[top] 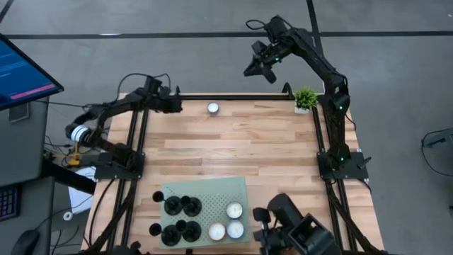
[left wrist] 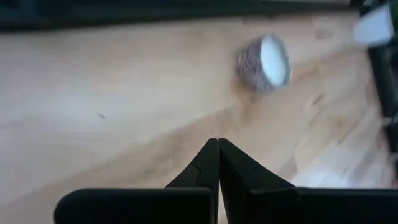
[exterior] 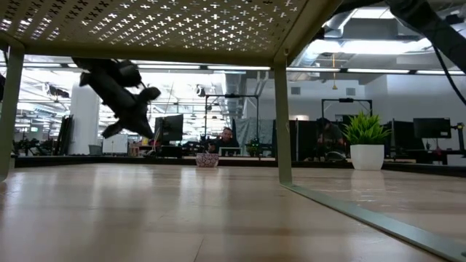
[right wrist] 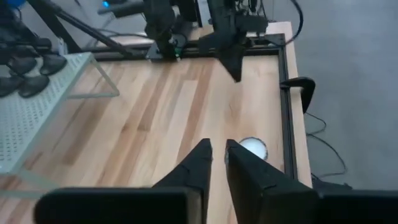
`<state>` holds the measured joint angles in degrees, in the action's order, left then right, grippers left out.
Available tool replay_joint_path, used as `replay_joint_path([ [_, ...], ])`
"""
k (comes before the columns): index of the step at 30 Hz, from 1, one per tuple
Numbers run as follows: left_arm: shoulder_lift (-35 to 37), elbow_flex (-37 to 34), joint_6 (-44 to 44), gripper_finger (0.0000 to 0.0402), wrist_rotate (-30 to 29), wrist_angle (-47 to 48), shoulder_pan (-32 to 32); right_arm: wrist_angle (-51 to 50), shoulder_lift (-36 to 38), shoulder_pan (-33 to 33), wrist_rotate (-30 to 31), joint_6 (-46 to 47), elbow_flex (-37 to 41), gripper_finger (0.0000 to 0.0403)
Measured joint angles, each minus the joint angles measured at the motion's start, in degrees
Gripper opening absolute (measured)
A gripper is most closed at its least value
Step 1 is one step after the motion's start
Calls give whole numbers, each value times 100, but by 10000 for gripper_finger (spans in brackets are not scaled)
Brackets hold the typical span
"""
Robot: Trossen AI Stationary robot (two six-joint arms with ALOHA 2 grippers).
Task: Stock candles on shelf
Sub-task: Adjust the shelf
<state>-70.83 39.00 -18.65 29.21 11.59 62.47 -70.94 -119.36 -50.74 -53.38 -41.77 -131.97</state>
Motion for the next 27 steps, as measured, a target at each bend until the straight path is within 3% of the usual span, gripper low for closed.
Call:
replay_joint_path([
  [5, -272, 2, 335, 2, -413, 90, -271, -240, 58, 198, 336, 220, 0, 5],
  [10, -215, 2, 676, 2, -1808, 381, -185, -716, 93, 220, 397, 218, 3, 6],
  [12, -159, 2, 686, 2, -2090, 134, 26, -796, 91, 233, 417, 212, 3, 3],
  [16, -157, 4, 622, 2, -2081, -646, 506, -672, 102, 213, 416, 135, 3, 2],
  [23, -407, -1, 617, 2, -1631, -995, 835, 441, 102, 34, 419, 1176, 3, 2],
  [27, -220, -17, 519, 2, -1002, -736, 792, -730, 102, 56, 969, 836, 3, 1],
])
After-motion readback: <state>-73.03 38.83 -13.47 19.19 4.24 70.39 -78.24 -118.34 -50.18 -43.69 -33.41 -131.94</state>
